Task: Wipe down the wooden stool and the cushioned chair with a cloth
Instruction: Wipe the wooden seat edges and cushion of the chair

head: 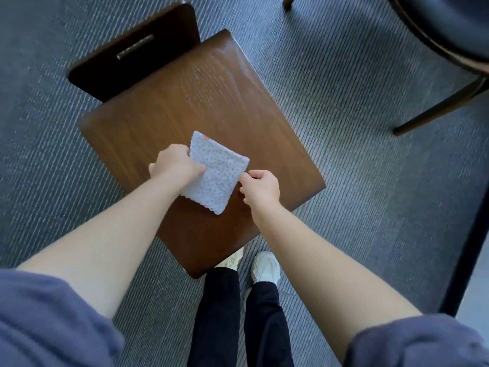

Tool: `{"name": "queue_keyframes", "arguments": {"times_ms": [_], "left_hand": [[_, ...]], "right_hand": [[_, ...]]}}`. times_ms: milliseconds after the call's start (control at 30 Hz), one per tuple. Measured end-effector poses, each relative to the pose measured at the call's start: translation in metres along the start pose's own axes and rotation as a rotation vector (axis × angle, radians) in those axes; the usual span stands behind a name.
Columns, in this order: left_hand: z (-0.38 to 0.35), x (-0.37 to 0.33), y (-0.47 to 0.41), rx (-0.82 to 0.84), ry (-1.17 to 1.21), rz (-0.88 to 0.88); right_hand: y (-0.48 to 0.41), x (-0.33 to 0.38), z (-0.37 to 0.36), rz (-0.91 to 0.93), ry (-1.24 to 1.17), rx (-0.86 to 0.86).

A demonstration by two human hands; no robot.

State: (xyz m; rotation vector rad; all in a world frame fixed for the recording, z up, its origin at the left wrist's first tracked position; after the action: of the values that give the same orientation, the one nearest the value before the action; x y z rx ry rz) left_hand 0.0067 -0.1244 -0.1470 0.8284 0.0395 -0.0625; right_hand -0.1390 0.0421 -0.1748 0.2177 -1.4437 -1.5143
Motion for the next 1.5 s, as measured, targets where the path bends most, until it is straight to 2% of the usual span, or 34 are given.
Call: {"name": "queue_keyframes", "arguments": {"times_ms": [133,233,333,433,567,767,900,1100,1267,1400,1500], "left_hand": [[-0.001,-0.008,0.034,0.243,0.331,-0.06],[0.013,-0.02,0.081,0.401,0.493,-0.087],[0.035,-0.037,0.131,0.523,0.572,-0.172],[0.061,-0.057,0.18,0.588,0.579,-0.275],[0.088,-0.086,0.225,0.54,0.454,-0.453],[0.088,-0.138,0.263,0.546,0.636,-0.566],[0.079,-0.187,0.282,0.577,0.639,-0.664],[0.061,-0.27,0.293,0.701,0.606,-0.626],[0.05,-0.352,0.303,0.507,0.328,-0.776],[0.046,-0.398,0.296,0.409,0.256,-0.775],[0.045,-0.428,0.292,0.395,0.069,-0.757]], "right_hand": [[0.02,-0.005,0.009,-0.139,-0.08,0.128],[0.06,0.006,0.02,-0.254,-0.209,0.365],[0.107,0.029,0.04,-0.283,-0.313,0.55],[0.151,0.056,0.071,-0.225,-0.305,0.588],[0.185,0.081,0.116,-0.051,-0.194,0.542],[0.2,0.098,0.181,0.072,-0.463,0.529],[0.191,0.106,0.228,0.15,-0.562,0.513],[0.167,0.133,0.304,0.228,-0.56,0.532],[0.136,0.164,0.382,0.397,-0.221,0.345],[0.107,0.179,0.423,0.318,-0.365,0.354],[0.095,0.204,0.44,0.365,-0.34,0.372]]}}
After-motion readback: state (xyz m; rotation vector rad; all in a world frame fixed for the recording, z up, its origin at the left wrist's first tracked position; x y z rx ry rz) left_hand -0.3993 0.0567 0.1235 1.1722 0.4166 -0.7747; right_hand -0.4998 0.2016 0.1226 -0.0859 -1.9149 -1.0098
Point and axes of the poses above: each hand's wrist, its own y-axis away from the middle knuckle, its own z-axis out of the back of the hand, x = y × z, the point moved 10 cm from there along -y, towards the middle knuckle, and after that the axes turned 9 degrees about -y, right-handed, at the moved point
